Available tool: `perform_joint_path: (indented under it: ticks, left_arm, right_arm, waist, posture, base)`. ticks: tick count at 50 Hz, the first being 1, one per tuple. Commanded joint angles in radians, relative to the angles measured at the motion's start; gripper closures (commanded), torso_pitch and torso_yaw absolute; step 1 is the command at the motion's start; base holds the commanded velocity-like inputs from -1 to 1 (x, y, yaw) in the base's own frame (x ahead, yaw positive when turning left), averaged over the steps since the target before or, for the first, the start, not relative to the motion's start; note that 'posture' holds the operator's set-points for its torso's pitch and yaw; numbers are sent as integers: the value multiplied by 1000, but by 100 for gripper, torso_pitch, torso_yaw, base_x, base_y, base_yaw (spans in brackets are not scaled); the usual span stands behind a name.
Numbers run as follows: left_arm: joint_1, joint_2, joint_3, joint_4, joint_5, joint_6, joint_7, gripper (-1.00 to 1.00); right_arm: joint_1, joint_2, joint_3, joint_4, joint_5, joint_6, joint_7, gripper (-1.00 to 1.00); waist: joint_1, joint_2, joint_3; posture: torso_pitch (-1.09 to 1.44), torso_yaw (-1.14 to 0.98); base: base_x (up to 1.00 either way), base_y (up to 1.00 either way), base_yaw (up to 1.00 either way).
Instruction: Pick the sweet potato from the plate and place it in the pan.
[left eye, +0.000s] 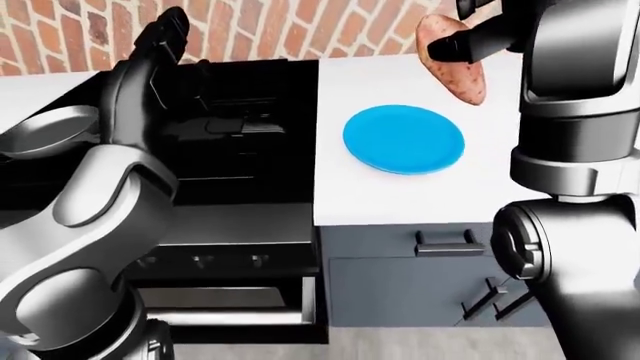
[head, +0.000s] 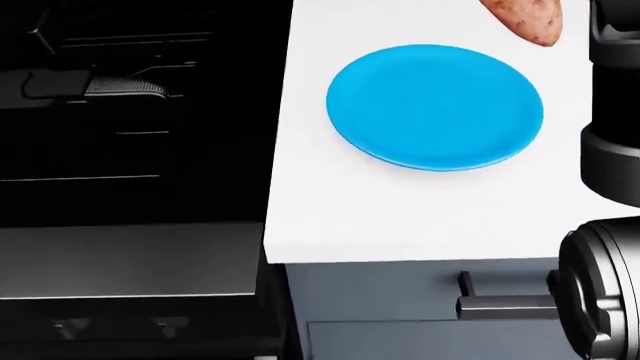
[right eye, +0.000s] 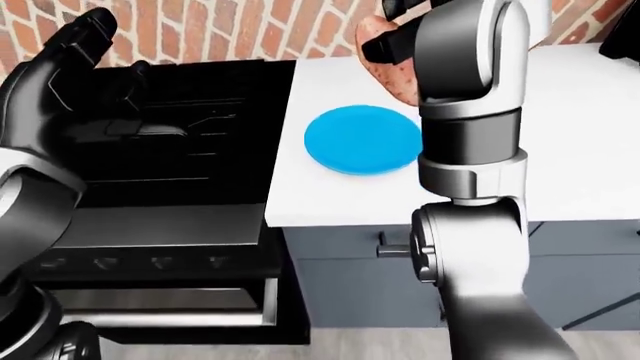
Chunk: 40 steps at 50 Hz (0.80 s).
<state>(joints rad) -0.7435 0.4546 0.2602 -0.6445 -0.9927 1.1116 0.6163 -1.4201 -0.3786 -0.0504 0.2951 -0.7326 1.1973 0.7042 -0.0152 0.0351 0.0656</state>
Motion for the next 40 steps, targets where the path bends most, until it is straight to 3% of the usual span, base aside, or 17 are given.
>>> perform_joint_path:
  ticks: [1,4,7,8,9,11,15,21,25,26,27,28,29,31,36,38,40]
  left_arm:
    - [-21,13,19,-15,16,-35,-8,-100]
    - [-17,12,23,-17,20,-34,-15,-100]
    - [-16,10,26,-21,19,-30,-14,-100]
    - [-17,9,28,-23,15,-27,-11,-100]
    - [-18,10,30,-25,12,-24,-9,-100]
    - [-15,10,29,-24,15,-27,-12,-100]
    - [-19,7,27,-28,10,-21,-5,-100]
    - [-22,7,22,-25,12,-23,-5,-100]
    - [-31,2,23,-32,-2,-10,11,-100]
    - [-28,2,23,-33,-2,-11,11,-100]
    - [-28,4,28,-34,-8,-8,13,-100]
    - [-33,7,34,-35,-18,-2,19,-100]
    - [-31,8,31,-33,-15,-7,18,-100]
    - [-25,9,24,-31,-8,-16,13,-100]
    - [-22,7,25,-38,-12,-14,16,-100]
    - [-16,7,25,-39,-10,-16,14,-100]
    - [-12,7,21,-37,-3,-23,8,-100]
  right_arm:
    - [-34,-3,-2,-40,-3,-27,-18,100]
    - [-29,-3,-2,-46,4,-24,-21,100]
    - [-37,-4,6,-42,4,-17,-18,100]
    - [-34,-4,3,-45,6,-18,-17,100]
    - [-35,-7,8,-44,3,-14,-14,100]
    - [-34,-6,6,-46,3,-14,-15,100]
    - [-31,-5,0,-46,9,-17,-20,100]
    - [-33,-13,5,-50,8,-8,-13,100]
    - [-30,-10,3,-54,11,-7,-17,100]
    - [-28,-10,5,-57,9,-3,-15,100]
    - [-28,-11,7,-62,8,1,-12,100]
    - [-29,-13,7,-62,7,1,-11,100]
    - [-30,-13,8,-62,6,1,-10,100]
    - [-25,-10,3,-61,8,-4,-16,100]
    - [-13,-13,5,-77,8,3,-13,100]
    - [-9,-14,5,-81,6,5,-12,100]
    - [-8,-14,3,-84,5,7,-13,100]
  waist:
    - [7,-5,-25]
    - [3,14,-16]
    - [-15,69,-23]
    - [-10,52,-10]
    - [-11,56,-11]
    - [-15,46,-24]
    - [1,4,-49]
    - [8,-14,-44]
    - [6,31,-29]
    - [5,53,-35]
    - [6,99,-48]
    - [9,51,-29]
    - [-2,60,-37]
    - [-2,39,-53]
    - [0,4,-52]
    - [3,-19,-49]
    - [8,-62,-48]
  posture:
    - [0,0]
    - [0,0]
    - [0,0]
    - [0,0]
    - [0,0]
    - [0,0]
    - [0,0]
    - [0,0]
    - [0,0]
    - [0,0]
    - [0,0]
    - [0,0]
    - [0,0]
    - [0,0]
    - [0,0]
    - [0,0]
    - [0,0]
  base:
    - [0,0,0]
    - [0,0,0]
    - [0,0,0]
    - [0,0,0]
    - [0,0,0]
    - [0,0,0]
    - [0,8,0]
    - [0,15,0]
    - [0,15,0]
    - [0,14,0]
    - [0,14,0]
    - [0,15,0]
    - [0,14,0]
    - [0,15,0]
    - [0,15,0]
    - [0,15,0]
    - [0,15,0]
